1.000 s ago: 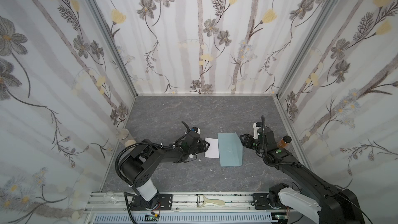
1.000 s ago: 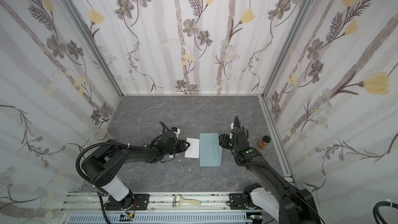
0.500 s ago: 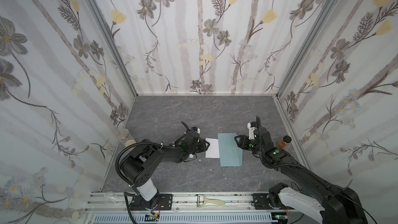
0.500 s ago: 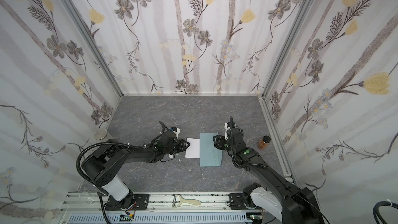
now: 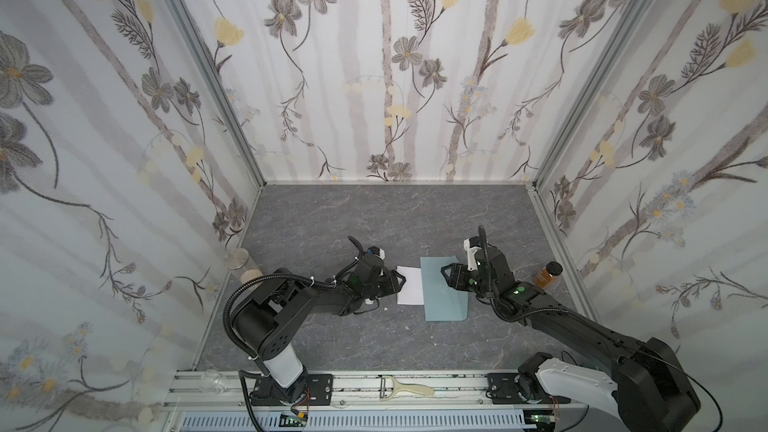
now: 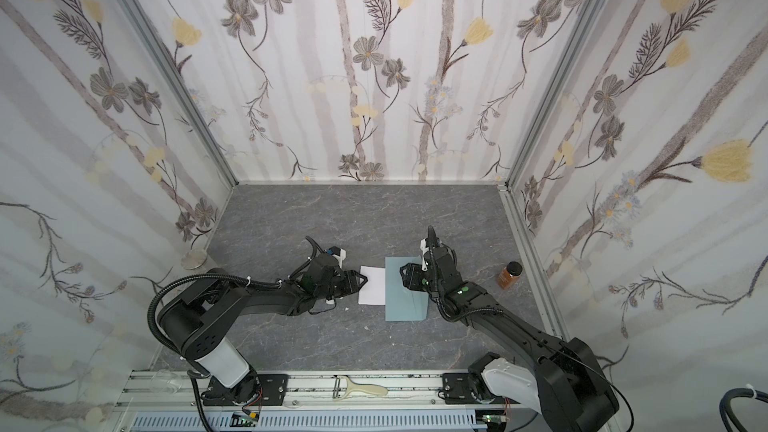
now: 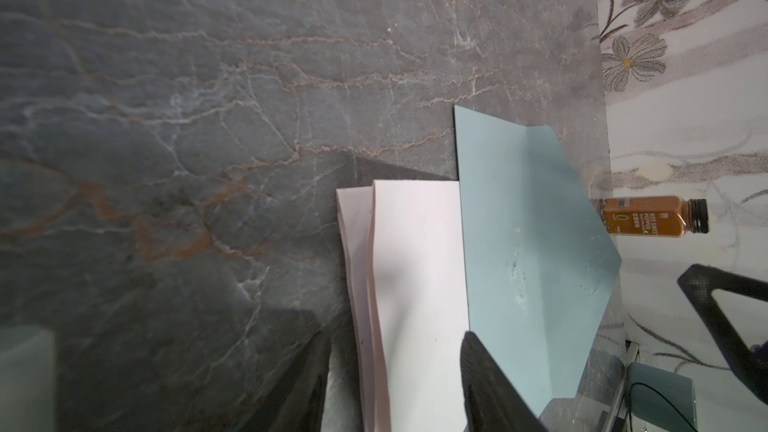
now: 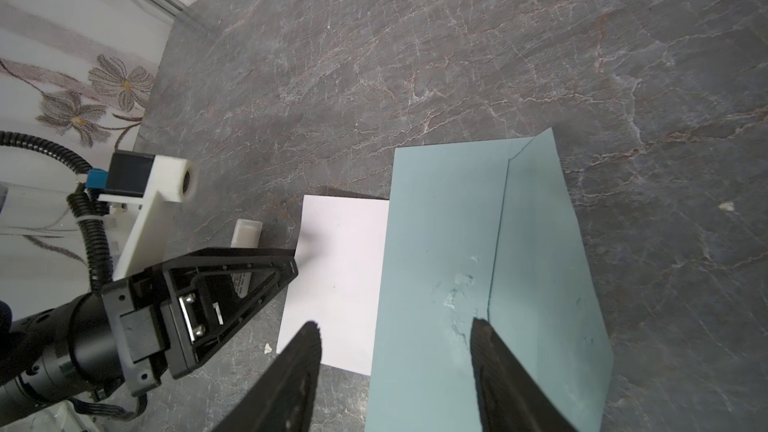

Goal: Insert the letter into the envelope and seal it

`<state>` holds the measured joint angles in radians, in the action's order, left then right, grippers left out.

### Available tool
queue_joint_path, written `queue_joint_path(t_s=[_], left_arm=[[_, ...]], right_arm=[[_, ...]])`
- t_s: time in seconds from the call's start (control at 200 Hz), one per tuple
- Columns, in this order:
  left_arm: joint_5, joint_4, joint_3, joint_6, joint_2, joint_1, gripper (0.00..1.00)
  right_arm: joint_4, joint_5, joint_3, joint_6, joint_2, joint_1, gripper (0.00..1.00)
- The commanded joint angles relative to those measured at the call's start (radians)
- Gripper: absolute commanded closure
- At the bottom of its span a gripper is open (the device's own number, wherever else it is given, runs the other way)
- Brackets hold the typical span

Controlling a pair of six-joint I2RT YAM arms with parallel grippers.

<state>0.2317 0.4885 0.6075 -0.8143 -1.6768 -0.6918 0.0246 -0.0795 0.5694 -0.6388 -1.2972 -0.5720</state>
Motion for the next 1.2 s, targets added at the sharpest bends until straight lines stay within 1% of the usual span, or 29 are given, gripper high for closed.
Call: queue_joint_path(t_s=[0.0,0.23,0.655,0.855,1.009,1.154,1.194], left_arm=[[-0.011,0.039,0.023,-0.003,-0.01,0.004,0.45],[-0.009,0.047,0.066,0.013,-0.048,0.016,0.43],[0.038,0.068,0.118,0.029,-0.112,0.039,0.44],[0.052,0.074,0.121,0.027,-0.124,0.039,0.48],[0.059,0.079,0.118,0.026,-0.136,0.04,0.55],[0.063,0.082,0.115,0.024,-0.147,0.039,0.58],[0.063,0.083,0.114,0.024,-0.149,0.039,0.61]], right_arm=[[-0.059,-0.003,0.012,-0.011,-0.021,-0.015,0.41],[-0.063,-0.012,0.037,-0.015,-0.058,-0.03,0.42],[-0.048,-0.012,0.057,-0.01,-0.072,-0.037,0.42],[-0.049,-0.011,0.055,-0.011,-0.076,-0.036,0.42],[-0.051,-0.013,0.056,-0.01,-0.082,-0.035,0.42],[-0.055,-0.014,0.056,-0.011,-0.08,-0.035,0.42],[-0.053,-0.014,0.056,-0.01,-0.08,-0.036,0.42]])
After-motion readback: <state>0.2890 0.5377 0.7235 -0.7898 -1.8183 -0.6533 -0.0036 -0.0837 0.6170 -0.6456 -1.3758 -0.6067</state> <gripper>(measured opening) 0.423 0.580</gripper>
